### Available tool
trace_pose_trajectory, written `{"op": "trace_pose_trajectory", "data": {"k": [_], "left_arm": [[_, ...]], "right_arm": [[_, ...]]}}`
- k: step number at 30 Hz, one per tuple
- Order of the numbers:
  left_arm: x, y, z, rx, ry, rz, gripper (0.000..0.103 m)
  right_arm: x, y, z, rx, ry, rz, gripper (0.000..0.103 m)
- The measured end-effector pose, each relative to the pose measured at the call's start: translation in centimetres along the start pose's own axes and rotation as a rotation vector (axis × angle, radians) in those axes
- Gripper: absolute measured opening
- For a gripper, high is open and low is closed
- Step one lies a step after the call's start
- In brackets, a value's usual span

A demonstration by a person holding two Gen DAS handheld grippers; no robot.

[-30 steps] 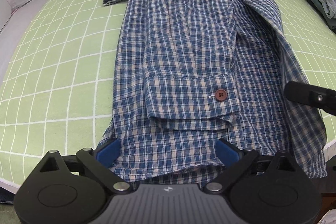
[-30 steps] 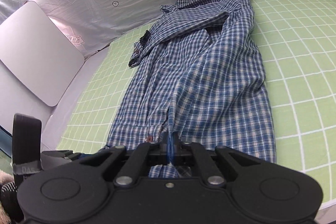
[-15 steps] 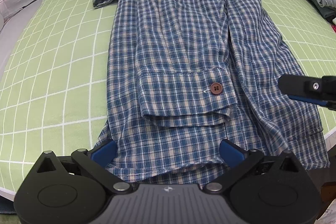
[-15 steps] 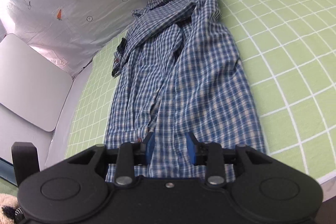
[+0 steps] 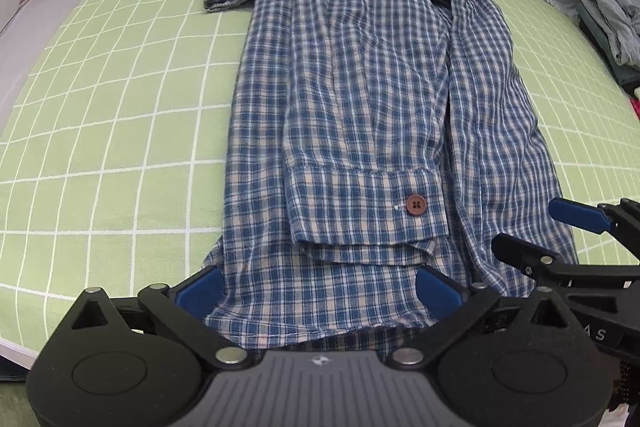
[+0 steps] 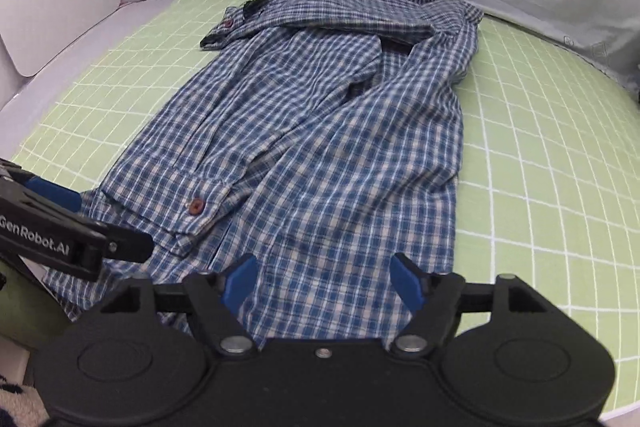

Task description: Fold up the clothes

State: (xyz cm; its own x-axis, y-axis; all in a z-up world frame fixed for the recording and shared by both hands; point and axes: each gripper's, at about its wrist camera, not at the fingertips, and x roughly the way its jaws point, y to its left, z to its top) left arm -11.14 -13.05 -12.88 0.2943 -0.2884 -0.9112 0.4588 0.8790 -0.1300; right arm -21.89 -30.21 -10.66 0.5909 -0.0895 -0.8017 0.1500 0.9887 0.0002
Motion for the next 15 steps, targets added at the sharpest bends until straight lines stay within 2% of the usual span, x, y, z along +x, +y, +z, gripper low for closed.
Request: {"op": "trace_pose_trajectory", "data": {"k": [1,4,8,15], "left_arm": [[-0.5,0.8,0.5,-0.043,-0.019,0.008,0.101],[-1.3,3.0,2.4,-0.138,-0.075,0.059,0.101],[-1.5,4.9,5.2,-0.223,-0.133,0.108,0.101],[0.1,6.2,11.2,-0.249,-0.183,0.138,0.101]], "right_arm": [[-0.1,-0.4,0.7,0.001,-0.027,-0.029,0.093],[0.2,-2.3,2.6,0.021,-0.076,-0.119,0.095],[2.0,-4.5,5.0,0.058,-0.097,-0.184,0.097],[5.8,-6.8,10.2,0.019,-0.141,-0.304,0.1]]}}
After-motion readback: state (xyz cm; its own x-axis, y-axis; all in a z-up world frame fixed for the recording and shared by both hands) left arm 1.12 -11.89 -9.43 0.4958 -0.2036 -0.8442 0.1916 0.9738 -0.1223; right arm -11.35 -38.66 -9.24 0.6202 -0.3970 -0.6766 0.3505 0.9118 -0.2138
